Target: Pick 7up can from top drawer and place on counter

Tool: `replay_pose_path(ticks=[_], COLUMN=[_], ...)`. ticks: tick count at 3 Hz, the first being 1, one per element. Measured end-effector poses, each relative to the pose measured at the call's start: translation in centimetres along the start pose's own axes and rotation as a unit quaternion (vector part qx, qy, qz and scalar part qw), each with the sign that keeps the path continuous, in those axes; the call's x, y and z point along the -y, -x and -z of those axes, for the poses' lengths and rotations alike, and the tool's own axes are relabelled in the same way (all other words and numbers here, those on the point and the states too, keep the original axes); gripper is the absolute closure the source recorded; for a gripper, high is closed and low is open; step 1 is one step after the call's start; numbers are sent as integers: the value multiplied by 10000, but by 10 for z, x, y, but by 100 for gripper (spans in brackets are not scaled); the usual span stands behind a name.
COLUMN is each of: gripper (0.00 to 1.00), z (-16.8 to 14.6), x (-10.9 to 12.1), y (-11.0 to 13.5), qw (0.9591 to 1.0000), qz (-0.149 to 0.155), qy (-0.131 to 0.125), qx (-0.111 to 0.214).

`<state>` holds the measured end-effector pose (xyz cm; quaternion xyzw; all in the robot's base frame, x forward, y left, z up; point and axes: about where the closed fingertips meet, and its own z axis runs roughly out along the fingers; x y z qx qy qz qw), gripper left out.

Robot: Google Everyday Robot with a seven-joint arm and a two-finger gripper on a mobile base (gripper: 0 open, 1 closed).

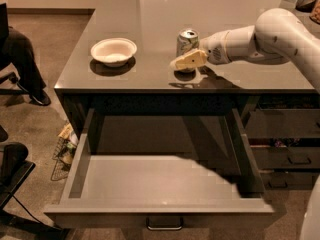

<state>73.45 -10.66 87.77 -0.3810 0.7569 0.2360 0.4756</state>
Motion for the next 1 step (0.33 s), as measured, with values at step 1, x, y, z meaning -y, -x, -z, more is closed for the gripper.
replay_pose_path(ticks=[1], gripper=[0], z=[0], x=[0], y=[0], qw=[10000], qz=[0], qy=[0], qx=[0])
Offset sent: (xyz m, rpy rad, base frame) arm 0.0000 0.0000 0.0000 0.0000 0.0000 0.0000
